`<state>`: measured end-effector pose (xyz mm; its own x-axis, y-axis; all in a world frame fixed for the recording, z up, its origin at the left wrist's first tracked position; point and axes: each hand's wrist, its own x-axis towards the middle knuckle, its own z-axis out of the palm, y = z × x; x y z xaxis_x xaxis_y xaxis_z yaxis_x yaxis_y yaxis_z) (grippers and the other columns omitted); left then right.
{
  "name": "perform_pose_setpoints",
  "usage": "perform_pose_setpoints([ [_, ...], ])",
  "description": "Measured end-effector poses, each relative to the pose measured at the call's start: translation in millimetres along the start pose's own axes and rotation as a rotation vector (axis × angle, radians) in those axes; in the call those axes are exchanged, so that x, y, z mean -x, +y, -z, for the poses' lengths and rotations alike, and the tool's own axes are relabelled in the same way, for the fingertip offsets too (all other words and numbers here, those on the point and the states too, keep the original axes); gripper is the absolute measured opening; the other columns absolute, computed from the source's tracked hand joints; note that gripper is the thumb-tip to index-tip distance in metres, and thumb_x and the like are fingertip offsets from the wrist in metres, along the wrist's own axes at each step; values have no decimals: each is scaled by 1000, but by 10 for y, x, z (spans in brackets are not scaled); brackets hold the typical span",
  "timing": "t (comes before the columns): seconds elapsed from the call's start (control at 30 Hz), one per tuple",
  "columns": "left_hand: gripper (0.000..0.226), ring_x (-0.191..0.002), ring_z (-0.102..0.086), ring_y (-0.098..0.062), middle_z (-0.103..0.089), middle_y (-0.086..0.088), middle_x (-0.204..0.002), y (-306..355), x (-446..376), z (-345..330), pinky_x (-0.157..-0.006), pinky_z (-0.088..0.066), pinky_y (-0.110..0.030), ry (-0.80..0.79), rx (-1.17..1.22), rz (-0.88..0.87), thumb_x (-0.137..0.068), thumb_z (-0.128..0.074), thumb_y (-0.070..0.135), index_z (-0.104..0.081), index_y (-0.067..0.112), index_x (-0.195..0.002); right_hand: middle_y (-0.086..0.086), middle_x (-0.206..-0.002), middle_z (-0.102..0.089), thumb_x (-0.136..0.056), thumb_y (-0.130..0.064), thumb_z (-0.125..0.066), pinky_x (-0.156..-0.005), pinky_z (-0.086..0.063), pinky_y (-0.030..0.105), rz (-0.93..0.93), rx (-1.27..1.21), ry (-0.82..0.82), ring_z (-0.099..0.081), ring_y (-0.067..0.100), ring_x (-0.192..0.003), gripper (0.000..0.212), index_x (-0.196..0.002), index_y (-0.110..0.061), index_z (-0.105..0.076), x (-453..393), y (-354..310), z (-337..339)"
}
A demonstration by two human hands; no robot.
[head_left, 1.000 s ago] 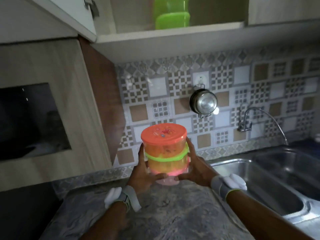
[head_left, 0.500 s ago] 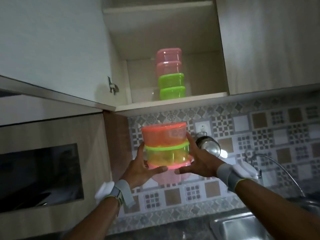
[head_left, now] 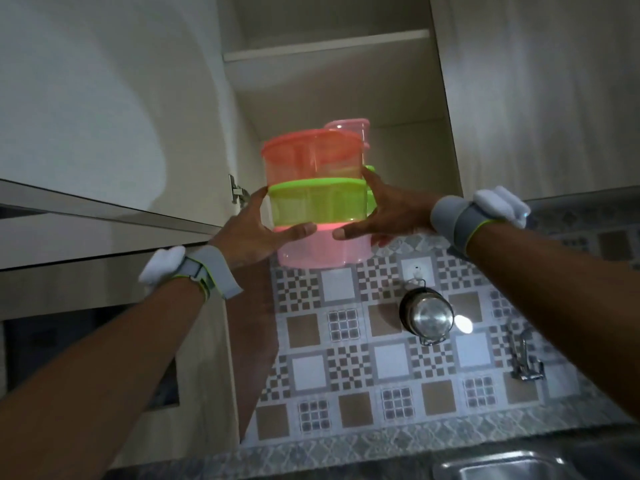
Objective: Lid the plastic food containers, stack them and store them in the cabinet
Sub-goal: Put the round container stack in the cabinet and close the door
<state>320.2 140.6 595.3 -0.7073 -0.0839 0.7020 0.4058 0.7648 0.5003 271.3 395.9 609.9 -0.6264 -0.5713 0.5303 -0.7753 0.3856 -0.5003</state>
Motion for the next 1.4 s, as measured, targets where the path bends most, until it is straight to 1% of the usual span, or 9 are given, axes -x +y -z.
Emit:
perform_pose_setpoints([
  [0.23, 129, -55, -71, -8, -69, 2, -85, 462, -276, 432, -59, -62, -32, 35, -102, -4, -31, -71, 92, -34, 43, -144, 13, -133, -53, -38, -56, -89, -77, -61, 48, -22, -39, -63, -74, 34, -86, 128, -145, -48, -18, -333, -425, 398],
  [0.43, 136, -91, -74, -41, -72, -24, -109, 584, -520, 550, -83, -59, -59, 34, -77, 57, -31, -74, 85, -27, 37, -150, 22, -121, -61, -55, -49, -87, -81, -58, 52, -39, -52, -64, -73, 39, -88, 107, -142, -39, -26, -741, -493, 476],
  [0.53, 112, -75, -73, -34, -72, -13, -101, 474, -685, 493, -64, -61, -41, 29, -72, 51, -51, -73, 78, -34, 33, -146, 24, -123, -59, -50, -49, -88, -82, -58, 54, -56, -72, -65, -72, 40, -90, 112, -143, -41, -25, -951, -390, 437],
  [0.63, 92, -87, -74, -30, -68, -6, -110, 275, -896, 353, -77, -63, -48, 24, -60, 85, -71, -69, 70, -30, 34, -146, 25, -124, -58, -47, -49, -89, -80, -58, 54, -75, -85, -76, -72, 41, -89, 118, -144, -43, -21, -1147, -228, 399],
  [0.77, 108, -87, -70, -23, -57, -1, -119, 77, -1038, 182, -83, -62, -45, 34, -70, 121, -64, -68, 76, -20, 37, -151, 27, -125, -55, -39, -53, -91, -76, -60, 50, -92, -76, -79, -73, 39, -85, 130, -144, -49, -15, -1343, -44, 333],
  [0.9, 106, -108, -66, -27, -51, 0, -130, -97, -1196, 106, -90, -60, -46, 39, -15, 168, -69, -72, 69, -16, 36, -152, 24, -131, -51, -47, -54, -90, -74, -61, 49, -80, -76, -81, -74, 36, -85, 122, -141, -56, -14, -1508, 56, 263],
  [1.03, 100, -102, -67, -28, -57, -4, -125, -220, -1314, 32, -92, -57, -53, 58, -39, 177, -73, -69, 69, -21, 30, -150, 9, -133, -46, -62, -51, -86, -73, -62, 45, -36, -79, 7, -73, 30, -86, 107, -146, -45, -20, -1590, 165, 163],
  [1.23, 79, -74, -58, -5, -60, 7, -99, -392, -1470, 67, -64, -49, -20, 121, -145, 45, -77, -72, 62, -44, 21, -139, 7, -131, -50, -74, -55, -77, -76, -62, 46, 8, 93, 167, -72, 32, -89, 104, -152, -29, -13, -1648, 298, -58],
  [1.4, 107, -95, -72, -36, -57, -8, -113, -454, -1498, 108, -89, -59, -48, 144, -247, 175, -65, -72, 77, -34, 15, -144, 21, -132, -55, -76, -61, -72, -93, -49, 43, 47, 356, 386, -56, 38, -115, 106, -148, -8, -16, -1661, 389, -275],
])
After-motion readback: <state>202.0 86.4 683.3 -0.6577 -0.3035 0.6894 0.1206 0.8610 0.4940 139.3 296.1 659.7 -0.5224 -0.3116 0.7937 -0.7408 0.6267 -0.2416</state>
